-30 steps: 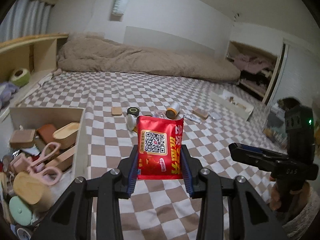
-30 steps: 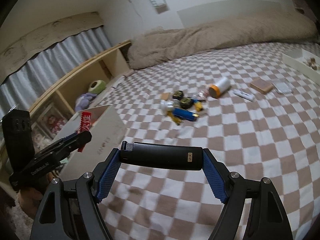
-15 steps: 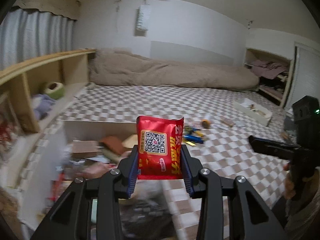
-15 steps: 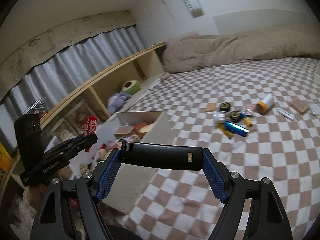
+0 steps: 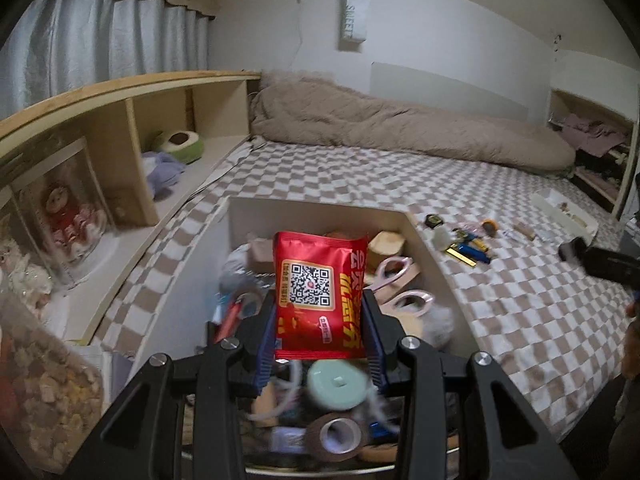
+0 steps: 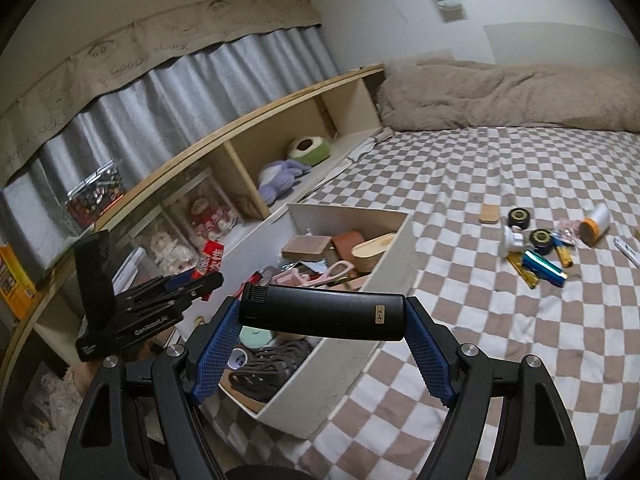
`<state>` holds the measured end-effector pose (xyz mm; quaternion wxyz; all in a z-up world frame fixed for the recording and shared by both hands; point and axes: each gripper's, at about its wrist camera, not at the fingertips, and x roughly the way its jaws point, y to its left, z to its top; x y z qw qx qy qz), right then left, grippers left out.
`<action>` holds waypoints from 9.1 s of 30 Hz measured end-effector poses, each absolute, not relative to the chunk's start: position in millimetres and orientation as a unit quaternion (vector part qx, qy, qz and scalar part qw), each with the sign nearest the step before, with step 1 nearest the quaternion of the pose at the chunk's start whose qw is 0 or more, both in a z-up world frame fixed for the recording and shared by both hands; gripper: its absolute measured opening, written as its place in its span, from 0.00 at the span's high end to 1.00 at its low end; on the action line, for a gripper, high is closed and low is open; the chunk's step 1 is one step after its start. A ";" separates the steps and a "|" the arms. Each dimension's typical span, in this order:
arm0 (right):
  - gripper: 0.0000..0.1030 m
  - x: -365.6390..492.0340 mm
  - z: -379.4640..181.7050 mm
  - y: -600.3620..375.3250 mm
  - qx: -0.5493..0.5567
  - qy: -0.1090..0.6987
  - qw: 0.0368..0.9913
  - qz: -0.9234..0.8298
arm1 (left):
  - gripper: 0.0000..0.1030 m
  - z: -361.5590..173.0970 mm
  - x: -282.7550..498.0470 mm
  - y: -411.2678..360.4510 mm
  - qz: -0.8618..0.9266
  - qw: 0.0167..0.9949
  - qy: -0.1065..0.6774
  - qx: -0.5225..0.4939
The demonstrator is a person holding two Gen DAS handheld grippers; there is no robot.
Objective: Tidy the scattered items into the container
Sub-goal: 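Carry the coupon packet with the left tool while the right tool carries the black lighter, then lower both items into the white box and open both tools, then withdraw both tools from the box back toward the items on the bed, then grasp the blue flashlight with the left tool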
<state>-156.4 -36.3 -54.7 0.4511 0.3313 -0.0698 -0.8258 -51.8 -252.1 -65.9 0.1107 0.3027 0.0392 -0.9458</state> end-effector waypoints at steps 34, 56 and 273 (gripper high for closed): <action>0.22 -108.9 -81.5 -169.1 0.375 0.024 0.528 -0.762 | 0.18 -90.1 -11.3 -307.3 -0.938 0.145 0.075 0.307; 0.00 -112.4 -94.4 -182.7 0.386 0.036 0.507 -0.770 | 0.18 -71.9 -0.3 -309.6 -0.945 0.148 0.084 0.279; 0.00 -341.4 -222.9 266.6 0.430 -0.190 0.141 -0.871 | 0.18 -228.6 -383.8 38.6 -0.887 -0.112 -0.122 0.431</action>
